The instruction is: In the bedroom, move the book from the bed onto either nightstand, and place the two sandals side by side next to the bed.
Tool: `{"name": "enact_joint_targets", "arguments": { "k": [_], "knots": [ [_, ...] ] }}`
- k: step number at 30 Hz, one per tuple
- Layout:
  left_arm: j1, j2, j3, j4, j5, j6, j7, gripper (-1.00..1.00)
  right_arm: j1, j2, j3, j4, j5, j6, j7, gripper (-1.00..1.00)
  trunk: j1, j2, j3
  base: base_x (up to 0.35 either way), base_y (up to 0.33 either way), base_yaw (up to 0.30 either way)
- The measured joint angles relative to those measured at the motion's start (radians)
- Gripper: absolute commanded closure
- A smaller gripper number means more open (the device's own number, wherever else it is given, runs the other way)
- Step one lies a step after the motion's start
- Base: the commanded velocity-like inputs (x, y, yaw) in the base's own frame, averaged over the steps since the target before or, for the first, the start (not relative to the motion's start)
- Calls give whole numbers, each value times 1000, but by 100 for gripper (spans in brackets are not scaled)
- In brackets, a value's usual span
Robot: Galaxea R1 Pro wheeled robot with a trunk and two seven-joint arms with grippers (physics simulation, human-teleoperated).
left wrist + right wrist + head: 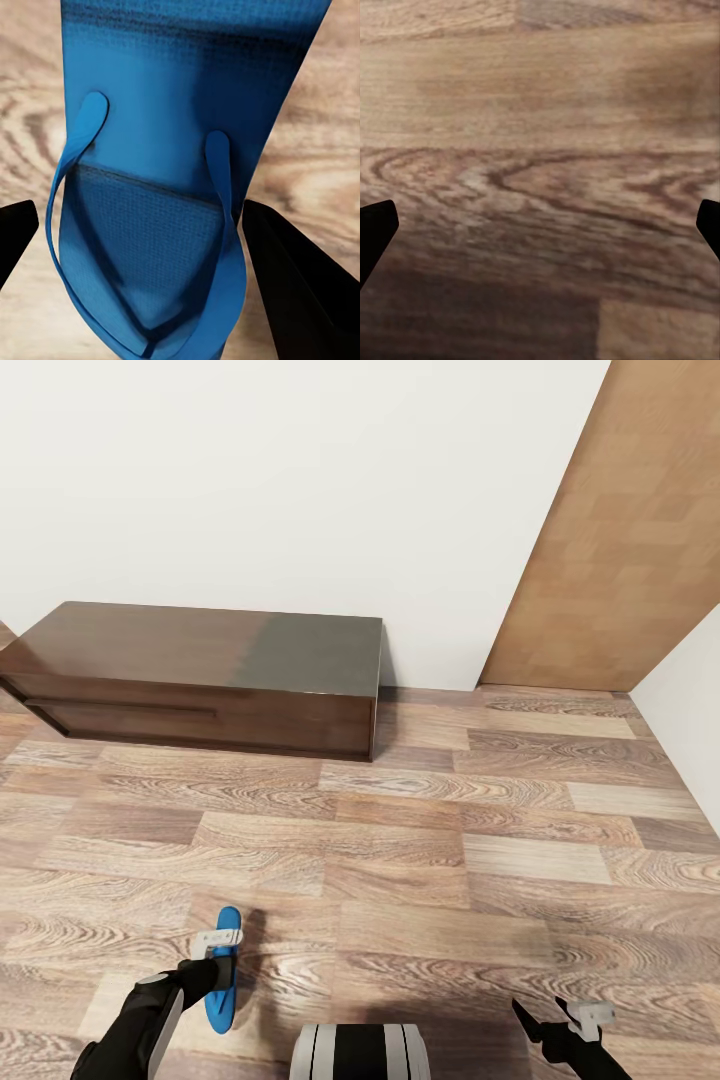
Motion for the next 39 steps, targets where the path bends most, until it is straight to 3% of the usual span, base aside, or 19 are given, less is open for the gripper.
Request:
{"name": "enact_joint_targets", "arguments": {
  "k": [3, 39],
  "knots": [
    [0, 0, 0, 0, 0, 0, 0, 100, 0, 0, 0, 0, 0, 0, 0, -100, 0, 0, 0, 0, 0, 0],
    [0, 0, 0, 4, 2, 1, 0, 100, 0, 2, 2, 1, 2, -1, -3, -100, -16, 8, 139, 0, 0, 0]
  ]
}}
